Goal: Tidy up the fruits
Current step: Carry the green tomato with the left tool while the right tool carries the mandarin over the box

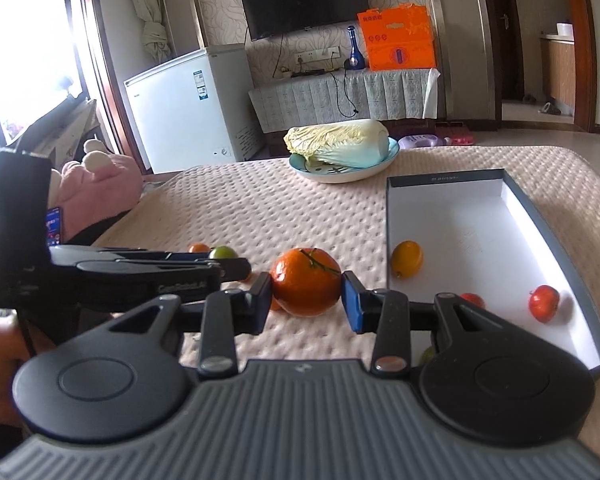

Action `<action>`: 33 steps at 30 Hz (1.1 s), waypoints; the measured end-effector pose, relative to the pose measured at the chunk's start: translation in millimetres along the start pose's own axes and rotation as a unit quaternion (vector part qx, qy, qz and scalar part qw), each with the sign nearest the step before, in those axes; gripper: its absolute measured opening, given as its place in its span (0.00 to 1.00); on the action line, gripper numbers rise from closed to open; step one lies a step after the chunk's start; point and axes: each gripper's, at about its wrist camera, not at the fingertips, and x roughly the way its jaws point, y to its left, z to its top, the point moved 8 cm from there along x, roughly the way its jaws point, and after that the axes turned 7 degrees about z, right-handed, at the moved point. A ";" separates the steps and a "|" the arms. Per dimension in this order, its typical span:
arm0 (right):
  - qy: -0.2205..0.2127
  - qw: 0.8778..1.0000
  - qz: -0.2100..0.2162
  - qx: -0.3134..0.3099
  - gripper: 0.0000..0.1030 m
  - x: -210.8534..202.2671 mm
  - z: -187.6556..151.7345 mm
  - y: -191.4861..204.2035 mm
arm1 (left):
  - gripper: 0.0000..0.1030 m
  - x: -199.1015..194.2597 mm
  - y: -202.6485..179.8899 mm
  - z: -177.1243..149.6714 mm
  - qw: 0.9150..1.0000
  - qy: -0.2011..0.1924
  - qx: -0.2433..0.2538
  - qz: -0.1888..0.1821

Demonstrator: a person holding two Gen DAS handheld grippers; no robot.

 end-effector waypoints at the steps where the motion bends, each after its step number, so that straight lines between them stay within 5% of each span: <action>1: 0.000 1.000 -0.002 -0.001 0.39 -1.8 -0.3 -1.5 | 0.35 0.1 -5.0 0.1 1.000 -0.002 0.002 -0.003; 33: -0.012 0.999 -0.037 0.020 0.39 -26.4 -4.9 -39.9 | 0.35 11.5 -60.9 0.3 0.999 0.001 0.016 -0.037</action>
